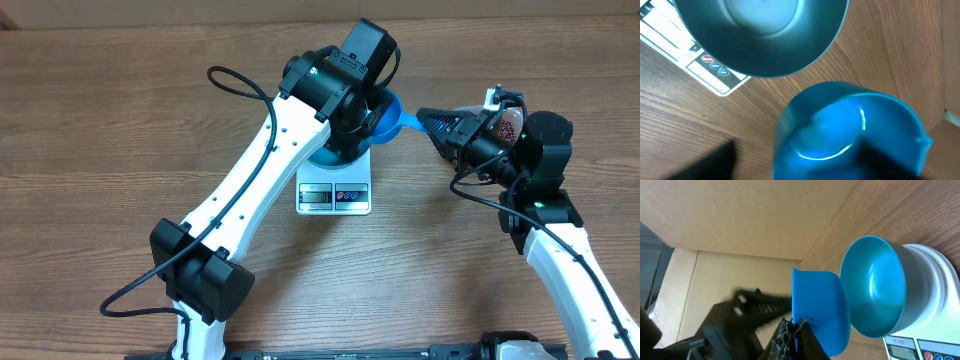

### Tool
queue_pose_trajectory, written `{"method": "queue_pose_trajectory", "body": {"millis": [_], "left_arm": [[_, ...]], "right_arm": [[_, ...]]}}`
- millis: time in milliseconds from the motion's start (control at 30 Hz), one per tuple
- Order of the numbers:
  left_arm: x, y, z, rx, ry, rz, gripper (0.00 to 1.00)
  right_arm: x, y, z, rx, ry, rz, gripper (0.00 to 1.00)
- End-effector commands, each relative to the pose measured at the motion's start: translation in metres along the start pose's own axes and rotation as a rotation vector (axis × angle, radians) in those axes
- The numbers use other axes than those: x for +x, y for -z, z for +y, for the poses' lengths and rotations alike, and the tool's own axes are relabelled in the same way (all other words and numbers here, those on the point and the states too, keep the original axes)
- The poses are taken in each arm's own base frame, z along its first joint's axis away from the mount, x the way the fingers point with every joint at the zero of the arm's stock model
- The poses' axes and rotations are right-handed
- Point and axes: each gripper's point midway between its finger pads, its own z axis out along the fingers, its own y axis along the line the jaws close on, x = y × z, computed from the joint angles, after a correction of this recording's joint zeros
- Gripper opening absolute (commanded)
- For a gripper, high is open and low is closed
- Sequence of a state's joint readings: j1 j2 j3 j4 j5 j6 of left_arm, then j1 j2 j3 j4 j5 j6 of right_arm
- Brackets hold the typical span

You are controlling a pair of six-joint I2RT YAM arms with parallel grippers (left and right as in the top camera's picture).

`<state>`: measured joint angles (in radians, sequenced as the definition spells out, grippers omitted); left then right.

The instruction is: Scoop item into bowl and weigh 150g on scale

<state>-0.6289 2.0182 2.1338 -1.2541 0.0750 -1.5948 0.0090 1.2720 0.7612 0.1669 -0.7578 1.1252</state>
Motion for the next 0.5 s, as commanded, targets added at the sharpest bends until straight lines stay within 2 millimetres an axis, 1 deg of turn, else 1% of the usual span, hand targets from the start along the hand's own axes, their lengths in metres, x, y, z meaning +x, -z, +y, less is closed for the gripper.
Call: {"method": "queue_pose_trajectory", "body": {"millis": [0,333,400,467], "left_arm": [[0.002,-0.002,-0.007,0.018,-0.046,-0.005,0.99],[0.002,0.0,-0.008,0.023,-0.139,-0.005,1.0],[0.002,0.002,-0.01,0.032,-0.165,-0.006,0.99],[0.001,0.009,-0.015,0.05,-0.211,-0.013,1.0]], "right_arm": [[-0.003,0.0,0.009,-0.014,0.024,-0.01,0.04],[-0.003,0.0,0.009,-0.013,0.05,-0.01,0.04],[-0.004,0.0,0.008,-0.01,0.048,-0.013,0.04],[-0.005,0.0,0.007,-0.006,0.048,-0.021,0.04]]}}
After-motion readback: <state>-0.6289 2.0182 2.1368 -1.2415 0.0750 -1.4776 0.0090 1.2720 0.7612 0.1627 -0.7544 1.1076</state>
